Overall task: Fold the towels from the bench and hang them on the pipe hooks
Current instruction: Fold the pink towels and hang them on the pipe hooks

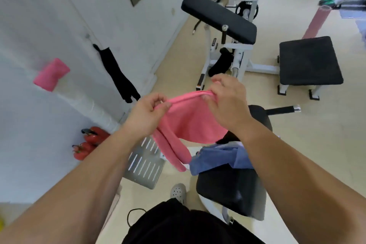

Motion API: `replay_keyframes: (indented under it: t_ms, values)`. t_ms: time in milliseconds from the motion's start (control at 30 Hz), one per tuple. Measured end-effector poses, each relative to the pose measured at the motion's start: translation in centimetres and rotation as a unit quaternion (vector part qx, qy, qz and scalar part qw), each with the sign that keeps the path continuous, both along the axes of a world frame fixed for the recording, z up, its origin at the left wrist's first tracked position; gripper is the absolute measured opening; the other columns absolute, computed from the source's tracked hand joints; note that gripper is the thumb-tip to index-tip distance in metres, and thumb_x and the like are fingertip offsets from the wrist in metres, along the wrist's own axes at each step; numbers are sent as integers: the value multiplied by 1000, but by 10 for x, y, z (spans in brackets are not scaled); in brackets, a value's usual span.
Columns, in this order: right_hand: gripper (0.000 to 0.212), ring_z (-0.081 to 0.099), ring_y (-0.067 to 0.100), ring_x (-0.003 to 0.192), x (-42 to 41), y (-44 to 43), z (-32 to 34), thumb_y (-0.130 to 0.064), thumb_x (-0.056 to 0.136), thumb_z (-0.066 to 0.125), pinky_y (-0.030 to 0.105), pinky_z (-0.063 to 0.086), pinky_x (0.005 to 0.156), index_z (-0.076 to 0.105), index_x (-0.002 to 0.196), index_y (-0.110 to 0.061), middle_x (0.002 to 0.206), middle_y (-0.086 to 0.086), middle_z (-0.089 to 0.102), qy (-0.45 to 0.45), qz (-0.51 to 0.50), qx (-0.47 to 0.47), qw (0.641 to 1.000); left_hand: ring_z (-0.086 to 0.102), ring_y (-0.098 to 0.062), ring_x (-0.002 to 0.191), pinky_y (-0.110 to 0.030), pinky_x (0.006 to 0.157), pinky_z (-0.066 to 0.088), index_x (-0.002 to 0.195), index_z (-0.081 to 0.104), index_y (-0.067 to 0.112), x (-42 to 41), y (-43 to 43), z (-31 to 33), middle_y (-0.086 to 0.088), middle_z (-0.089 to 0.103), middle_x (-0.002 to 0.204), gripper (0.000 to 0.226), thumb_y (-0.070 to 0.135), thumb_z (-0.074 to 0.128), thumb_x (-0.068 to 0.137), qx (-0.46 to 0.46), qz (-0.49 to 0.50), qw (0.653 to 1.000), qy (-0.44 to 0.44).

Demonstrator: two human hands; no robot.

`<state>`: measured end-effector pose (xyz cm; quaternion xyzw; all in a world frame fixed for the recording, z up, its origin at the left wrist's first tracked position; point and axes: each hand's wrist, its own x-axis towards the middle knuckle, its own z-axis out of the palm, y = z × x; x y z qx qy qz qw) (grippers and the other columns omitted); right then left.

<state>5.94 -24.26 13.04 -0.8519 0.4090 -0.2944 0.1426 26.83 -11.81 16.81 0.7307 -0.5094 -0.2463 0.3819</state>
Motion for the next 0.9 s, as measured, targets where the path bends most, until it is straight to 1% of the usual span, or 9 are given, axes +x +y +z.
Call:
replay_keyframes:
  t_ms: [133,200,333,433,533,600,700,800,900]
  values:
    - [40,53,21,79,53,15,27,-45,96,54,38,41,73,59,74,-13,77,1,57,-25,91,48,994,46,-5,53,-21,50,41,82,67,14,35,54,19,8,53,61,18,27,78,88,19,59,998,8]
    - [42,46,13,67,77,32,37,-42,100,54,35,36,64,51,71,-11,67,-1,48,-32,170,159,972,53,-2,51,-21,48,48,79,69,16,57,88,21,15,57,58,18,27,81,85,52,73,996,4]
    - [33,47,4,63,117,51,42,-37,100,57,21,37,62,58,73,-18,65,-9,52,-35,241,255,936,54,-16,60,-37,56,46,74,67,17,104,148,5,6,58,64,18,29,77,82,127,98,987,17]
    - [32,51,13,70,157,67,40,-36,101,56,29,41,68,62,81,-12,72,3,57,-58,247,258,932,51,-14,62,-34,63,42,65,65,23,137,200,-23,6,56,62,19,26,77,80,148,155,975,55]
    - [25,56,0,72,197,82,36,-37,101,55,20,43,67,67,85,-22,78,-6,64,-91,226,264,933,49,-12,60,-32,63,41,62,66,28,163,248,-56,9,54,59,25,23,82,81,161,246,951,91]
    - [26,60,1,77,223,88,30,-39,101,55,21,47,73,71,93,-21,84,-5,69,-94,202,260,940,48,-10,62,-29,65,39,70,70,17,177,277,-74,5,56,63,18,21,81,85,161,291,935,122]
    - [39,64,24,82,261,90,14,-49,95,53,39,53,76,72,90,-15,83,4,71,-10,190,204,960,52,-10,67,-26,66,39,81,70,1,205,309,-94,0,61,71,21,19,73,92,113,354,910,184]
    - [34,64,30,89,302,102,-3,-48,97,55,35,46,71,74,93,-20,91,7,72,150,181,160,959,53,-13,62,-29,63,41,77,69,10,245,325,-106,-2,60,65,21,15,65,97,38,396,888,232]
    - [34,64,30,87,338,132,-14,-45,100,50,34,45,70,75,99,-22,91,6,72,212,162,151,952,49,-14,62,-27,57,37,76,68,14,288,326,-107,2,59,64,22,18,64,97,16,402,886,231]
